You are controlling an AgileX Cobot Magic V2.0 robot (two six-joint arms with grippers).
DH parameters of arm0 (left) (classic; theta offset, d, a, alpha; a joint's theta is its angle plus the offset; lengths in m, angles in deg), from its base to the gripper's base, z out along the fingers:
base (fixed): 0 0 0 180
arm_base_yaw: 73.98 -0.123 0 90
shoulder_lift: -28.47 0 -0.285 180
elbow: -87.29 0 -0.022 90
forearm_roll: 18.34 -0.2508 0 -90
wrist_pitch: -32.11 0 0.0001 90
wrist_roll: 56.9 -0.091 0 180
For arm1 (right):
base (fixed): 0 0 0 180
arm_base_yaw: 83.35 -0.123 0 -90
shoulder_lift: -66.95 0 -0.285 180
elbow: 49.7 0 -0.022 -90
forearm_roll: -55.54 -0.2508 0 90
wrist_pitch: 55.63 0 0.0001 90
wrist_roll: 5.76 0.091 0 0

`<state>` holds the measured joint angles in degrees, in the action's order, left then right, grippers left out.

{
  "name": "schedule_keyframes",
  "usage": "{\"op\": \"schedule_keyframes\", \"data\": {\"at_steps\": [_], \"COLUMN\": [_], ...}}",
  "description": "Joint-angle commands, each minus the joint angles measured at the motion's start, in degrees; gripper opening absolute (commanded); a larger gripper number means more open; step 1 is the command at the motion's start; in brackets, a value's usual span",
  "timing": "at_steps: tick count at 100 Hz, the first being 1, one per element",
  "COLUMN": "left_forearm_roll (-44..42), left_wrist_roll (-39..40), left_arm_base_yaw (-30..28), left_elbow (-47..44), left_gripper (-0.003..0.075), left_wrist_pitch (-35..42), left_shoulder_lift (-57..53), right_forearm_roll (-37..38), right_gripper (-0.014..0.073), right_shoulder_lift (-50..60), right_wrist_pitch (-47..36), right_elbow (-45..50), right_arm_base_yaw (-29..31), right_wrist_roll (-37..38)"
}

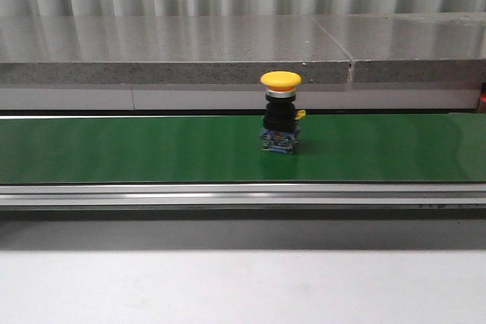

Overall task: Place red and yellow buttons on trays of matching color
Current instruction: 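Carry the red button with the right gripper into the red tray and release, then grasp the yellow button off the belt with the right gripper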

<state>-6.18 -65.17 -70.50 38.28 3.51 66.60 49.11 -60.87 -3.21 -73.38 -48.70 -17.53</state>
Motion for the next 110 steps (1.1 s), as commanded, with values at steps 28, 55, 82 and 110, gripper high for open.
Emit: {"op": "schedule_keyframes", "data": {"at_steps": [28, 55, 82, 110], "left_forearm_roll": [0.9, 0.9, 0.9, 0.9], "left_wrist_roll": [0.2, 0.2, 0.2, 0.2], "left_arm_base_yaw": [0.0, 0.0, 0.0, 0.0], "left_elbow": [1.6, 1.6, 1.6, 1.6], "left_gripper": [-0.0020, -0.0020, -0.0020, -0.0020], "left_wrist_pitch": [4.2, 4.2, 4.2, 4.2], "left_shoulder_lift": [0.0, 0.0, 0.0, 0.0], "right_forearm_roll": [-0.4, -0.4, -0.4, -0.4], "right_gripper": [0.0214, 0.0214, 0.0262, 0.0515], "right_shoulder_lift": [0.9, 0.5, 0.0, 0.2], "right_wrist_pitch": [-5.7, -6.2, -6.0, -5.9], "right_elbow": [-2.0, -2.0, -2.0, -2.0], "right_arm_base_yaw": [0.3, 0.3, 0.3, 0.3], "right_wrist_roll": [-0.6, -0.6, -0.6, -0.6]}}
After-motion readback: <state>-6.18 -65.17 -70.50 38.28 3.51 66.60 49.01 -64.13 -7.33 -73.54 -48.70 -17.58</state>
